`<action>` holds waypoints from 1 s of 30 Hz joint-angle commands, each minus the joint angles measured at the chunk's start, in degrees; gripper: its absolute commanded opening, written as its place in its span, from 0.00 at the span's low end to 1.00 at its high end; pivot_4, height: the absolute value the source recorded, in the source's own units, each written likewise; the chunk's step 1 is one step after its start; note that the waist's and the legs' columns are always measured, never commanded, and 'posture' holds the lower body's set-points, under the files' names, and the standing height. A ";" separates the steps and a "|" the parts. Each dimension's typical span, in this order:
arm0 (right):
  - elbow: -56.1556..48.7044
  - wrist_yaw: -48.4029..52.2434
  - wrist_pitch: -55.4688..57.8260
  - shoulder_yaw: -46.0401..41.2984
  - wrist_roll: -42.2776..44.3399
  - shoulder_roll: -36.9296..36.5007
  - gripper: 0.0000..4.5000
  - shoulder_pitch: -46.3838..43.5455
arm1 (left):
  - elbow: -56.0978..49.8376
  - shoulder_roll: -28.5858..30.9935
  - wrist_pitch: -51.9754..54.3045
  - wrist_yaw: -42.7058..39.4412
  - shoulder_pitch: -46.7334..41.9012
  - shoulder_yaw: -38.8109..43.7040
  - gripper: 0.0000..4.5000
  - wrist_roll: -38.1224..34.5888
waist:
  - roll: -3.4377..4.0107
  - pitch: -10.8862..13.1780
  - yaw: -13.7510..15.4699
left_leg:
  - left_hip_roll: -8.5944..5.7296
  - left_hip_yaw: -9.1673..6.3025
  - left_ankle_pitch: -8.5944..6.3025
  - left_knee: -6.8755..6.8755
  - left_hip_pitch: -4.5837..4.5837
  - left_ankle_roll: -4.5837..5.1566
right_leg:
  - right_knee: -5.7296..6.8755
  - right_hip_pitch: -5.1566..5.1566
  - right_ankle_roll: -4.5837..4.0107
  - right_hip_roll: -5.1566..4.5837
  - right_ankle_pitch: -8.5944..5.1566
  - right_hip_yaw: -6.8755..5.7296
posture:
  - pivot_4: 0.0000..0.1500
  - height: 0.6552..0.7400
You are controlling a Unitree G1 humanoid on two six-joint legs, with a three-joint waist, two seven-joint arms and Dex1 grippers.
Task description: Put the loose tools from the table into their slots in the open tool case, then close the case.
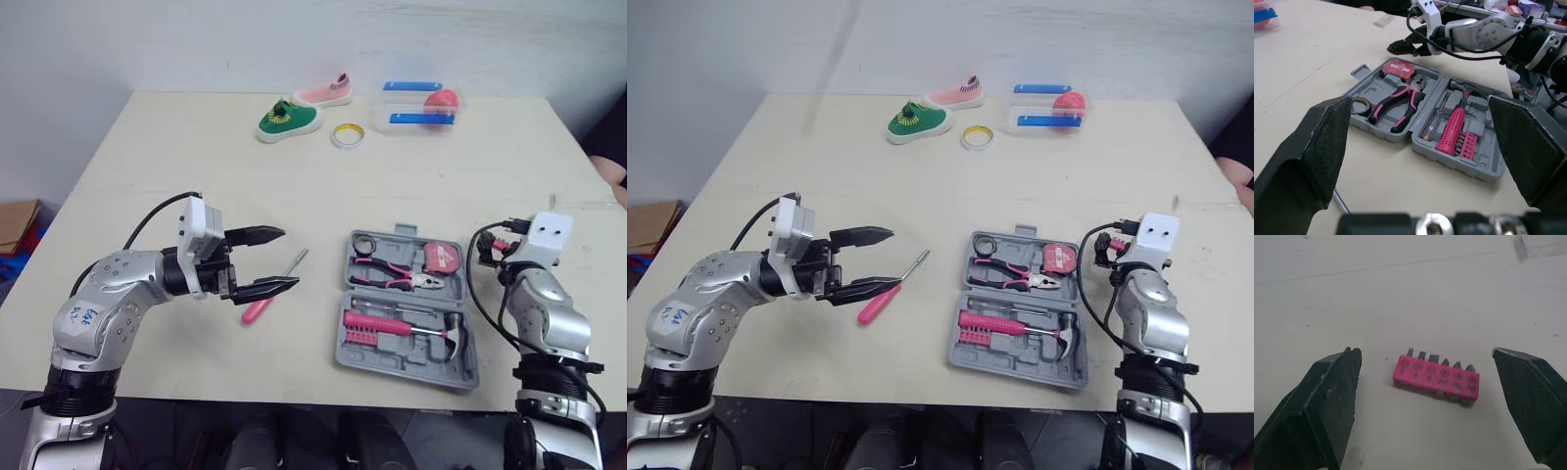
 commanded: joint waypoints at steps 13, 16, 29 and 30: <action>9.58 -8.68 -2.31 -3.74 0.40 2.93 1.00 -7.79 | -0.86 0.32 -1.84 -0.87 -0.34 -0.65 0.99 0.22 | -0.01 0.00 -0.34 | 0.11 0.61 0.02 0.00 -0.06 0.02 | 0.32 -0.52 0.01 0.27 0.00 0.79 | 1.00 1.00; 10.42 -9.55 -2.30 -3.50 -0.31 3.28 1.00 -8.30 | -1.02 0.48 -1.89 -0.89 -0.16 -0.60 0.99 0.26 | -0.02 -0.01 -0.37 | 0.12 0.68 0.01 0.00 -0.02 0.01 | 0.32 -0.52 0.02 0.29 0.01 0.88 | 1.00 1.00; 16.46 -9.95 -6.26 -2.35 -2.61 3.00 0.82 -8.25 | -1.02 0.95 -1.51 -1.10 -0.50 -0.36 1.00 0.09 | -0.26 -0.15 -0.45 | 0.13 0.75 -0.02 0.01 0.02 0.04 | 0.31 -0.49 0.03 0.29 0.01 0.98 | 1.00 1.00; 16.63 -9.93 -6.52 -2.16 -2.70 2.97 0.72 -8.21 | -0.97 1.01 -1.47 -1.17 -0.63 -0.35 1.00 0.06 | -0.26 -0.15 -0.37 | 0.13 0.75 -0.02 0.01 0.02 0.04 | 0.31 -0.49 0.03 0.29 0.01 0.98 | 1.00 1.00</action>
